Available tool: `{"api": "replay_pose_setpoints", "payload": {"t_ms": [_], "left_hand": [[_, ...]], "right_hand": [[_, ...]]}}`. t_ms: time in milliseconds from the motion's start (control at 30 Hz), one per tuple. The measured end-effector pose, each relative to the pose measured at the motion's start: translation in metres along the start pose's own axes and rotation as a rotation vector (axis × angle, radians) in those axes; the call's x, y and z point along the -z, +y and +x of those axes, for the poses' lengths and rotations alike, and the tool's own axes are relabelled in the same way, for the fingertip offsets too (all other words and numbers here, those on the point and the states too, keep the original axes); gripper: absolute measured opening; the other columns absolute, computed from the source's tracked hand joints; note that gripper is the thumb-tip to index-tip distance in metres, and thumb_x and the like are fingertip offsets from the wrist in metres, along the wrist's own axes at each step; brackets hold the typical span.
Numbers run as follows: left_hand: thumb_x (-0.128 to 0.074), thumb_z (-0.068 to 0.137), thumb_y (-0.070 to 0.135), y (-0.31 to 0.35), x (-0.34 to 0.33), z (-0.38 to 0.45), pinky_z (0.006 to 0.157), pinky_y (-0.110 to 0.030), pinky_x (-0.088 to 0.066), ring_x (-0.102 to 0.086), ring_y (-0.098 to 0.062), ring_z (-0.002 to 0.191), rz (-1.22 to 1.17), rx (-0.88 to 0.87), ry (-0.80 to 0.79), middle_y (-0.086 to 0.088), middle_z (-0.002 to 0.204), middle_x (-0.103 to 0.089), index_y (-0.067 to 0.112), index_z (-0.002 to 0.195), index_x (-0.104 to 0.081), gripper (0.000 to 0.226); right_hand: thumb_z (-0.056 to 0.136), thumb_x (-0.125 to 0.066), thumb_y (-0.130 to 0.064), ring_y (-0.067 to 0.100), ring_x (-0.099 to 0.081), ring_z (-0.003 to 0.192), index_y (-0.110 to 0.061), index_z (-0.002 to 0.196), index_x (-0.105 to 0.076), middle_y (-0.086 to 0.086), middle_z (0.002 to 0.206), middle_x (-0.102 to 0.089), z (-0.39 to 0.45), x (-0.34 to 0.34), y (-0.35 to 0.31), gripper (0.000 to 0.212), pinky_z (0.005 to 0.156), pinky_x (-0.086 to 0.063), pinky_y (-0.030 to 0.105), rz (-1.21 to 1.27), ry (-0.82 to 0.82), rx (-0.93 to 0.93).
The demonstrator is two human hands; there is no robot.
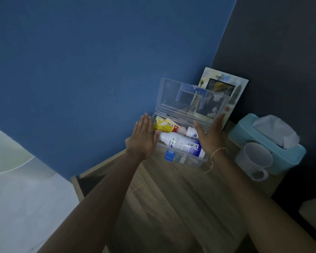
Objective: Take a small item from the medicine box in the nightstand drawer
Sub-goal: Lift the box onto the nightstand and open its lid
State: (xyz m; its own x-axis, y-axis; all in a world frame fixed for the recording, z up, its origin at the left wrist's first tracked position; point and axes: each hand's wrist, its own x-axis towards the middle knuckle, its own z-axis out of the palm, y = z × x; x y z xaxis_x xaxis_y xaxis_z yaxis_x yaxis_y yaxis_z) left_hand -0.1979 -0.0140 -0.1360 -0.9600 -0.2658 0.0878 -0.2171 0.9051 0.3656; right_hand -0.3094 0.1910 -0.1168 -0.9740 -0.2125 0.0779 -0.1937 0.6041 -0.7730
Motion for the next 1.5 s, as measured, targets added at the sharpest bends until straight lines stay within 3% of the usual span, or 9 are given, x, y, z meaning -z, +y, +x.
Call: {"api": "replay_pose_setpoints", "payload": {"t_ms": [200,433,600,700,800,1033,1267,1400,1500], "left_hand": [[-0.017,0.100,0.044,0.001,0.001,0.000,0.119,-0.036,0.004,0.007,-0.024,0.148,-0.006,0.011,-0.015,-0.014,0.160,0.002,0.004,0.148,-0.001,0.065],[-0.013,0.095,0.054,0.009,0.001,-0.015,0.119,-0.048,0.003,0.003,-0.029,0.148,0.120,0.098,0.065,-0.011,0.161,-0.001,0.009,0.150,-0.002,0.071],[0.006,0.086,0.064,0.020,0.003,-0.042,0.119,-0.041,0.002,-0.001,-0.027,0.148,0.088,0.004,0.105,-0.011,0.161,-0.003,0.010,0.150,-0.003,0.085],[-0.005,0.090,0.060,0.031,0.006,-0.058,0.120,-0.040,0.000,-0.002,-0.027,0.148,0.055,-0.011,0.110,-0.012,0.161,-0.004,0.009,0.150,-0.004,0.079],[-0.014,0.095,0.053,0.041,0.005,-0.077,0.120,-0.041,-0.004,-0.006,-0.028,0.148,0.056,-0.052,0.101,-0.013,0.160,-0.010,0.010,0.150,-0.012,0.070],[-0.036,0.099,0.033,0.062,-0.008,-0.105,0.117,-0.049,-0.024,-0.026,-0.030,0.143,0.043,-0.133,0.098,-0.014,0.154,-0.030,0.011,0.143,-0.033,0.050],[-0.033,0.101,0.030,0.082,0.010,-0.042,0.120,-0.047,-0.014,-0.012,-0.034,0.147,0.037,-0.180,0.037,-0.017,0.158,-0.016,0.011,0.148,-0.024,0.051],[-0.035,0.099,0.020,0.088,0.016,0.004,0.102,-0.043,-0.038,-0.048,-0.036,0.121,0.075,-0.171,-0.083,-0.022,0.133,-0.054,0.007,0.131,-0.050,0.038],[-0.039,0.096,0.017,0.093,0.015,0.030,0.094,-0.043,-0.046,-0.056,-0.038,0.112,-0.018,-0.077,-0.144,-0.022,0.121,-0.062,0.007,0.119,-0.060,0.033]], "right_hand": [[0.084,-0.051,-0.063,0.028,-0.018,0.146,-0.013,0.148,0.019,0.011,0.162,-0.003,0.007,-0.001,-0.006,0.107,0.112,-0.016,0.031,-0.026,0.023,-0.080],[0.086,-0.049,-0.063,0.031,-0.021,0.145,-0.013,0.149,0.015,0.010,0.162,-0.006,-0.005,0.013,-0.010,0.103,0.115,-0.020,0.038,-0.089,-0.024,-0.041],[0.089,-0.051,-0.056,0.028,-0.021,0.146,-0.011,0.151,0.010,0.011,0.162,-0.011,-0.021,0.024,-0.011,0.097,0.116,-0.022,0.038,-0.073,-0.020,0.038],[0.092,-0.050,-0.049,0.027,-0.026,0.143,-0.014,0.152,0.001,0.011,0.160,-0.020,-0.049,0.025,-0.007,0.085,0.115,-0.028,0.040,-0.051,0.041,0.066],[0.096,-0.044,-0.045,0.027,-0.022,0.145,-0.014,0.152,-0.009,0.011,0.160,-0.019,-0.096,0.018,0.012,0.073,0.116,-0.023,0.036,-0.024,0.112,0.040],[0.100,-0.027,-0.039,0.022,-0.008,0.149,-0.011,0.152,-0.012,0.008,0.162,-0.012,-0.175,-0.014,0.070,0.060,0.121,-0.009,0.043,-0.547,-0.099,0.074],[0.098,-0.029,-0.042,0.024,-0.017,0.148,-0.010,0.148,-0.028,0.011,0.158,-0.025,-0.171,-0.016,0.074,0.059,0.119,-0.014,0.045,-0.648,-0.107,0.108],[0.098,-0.024,-0.045,0.024,-0.017,0.147,-0.011,0.148,-0.030,0.010,0.158,-0.027,-0.172,-0.017,0.075,0.061,0.119,-0.015,0.045,-0.657,-0.104,0.098],[0.096,-0.023,-0.046,0.024,-0.019,0.147,-0.012,0.148,-0.029,0.011,0.157,-0.028,-0.173,-0.018,0.075,0.063,0.119,-0.019,0.046,-0.628,-0.103,0.093]]}}
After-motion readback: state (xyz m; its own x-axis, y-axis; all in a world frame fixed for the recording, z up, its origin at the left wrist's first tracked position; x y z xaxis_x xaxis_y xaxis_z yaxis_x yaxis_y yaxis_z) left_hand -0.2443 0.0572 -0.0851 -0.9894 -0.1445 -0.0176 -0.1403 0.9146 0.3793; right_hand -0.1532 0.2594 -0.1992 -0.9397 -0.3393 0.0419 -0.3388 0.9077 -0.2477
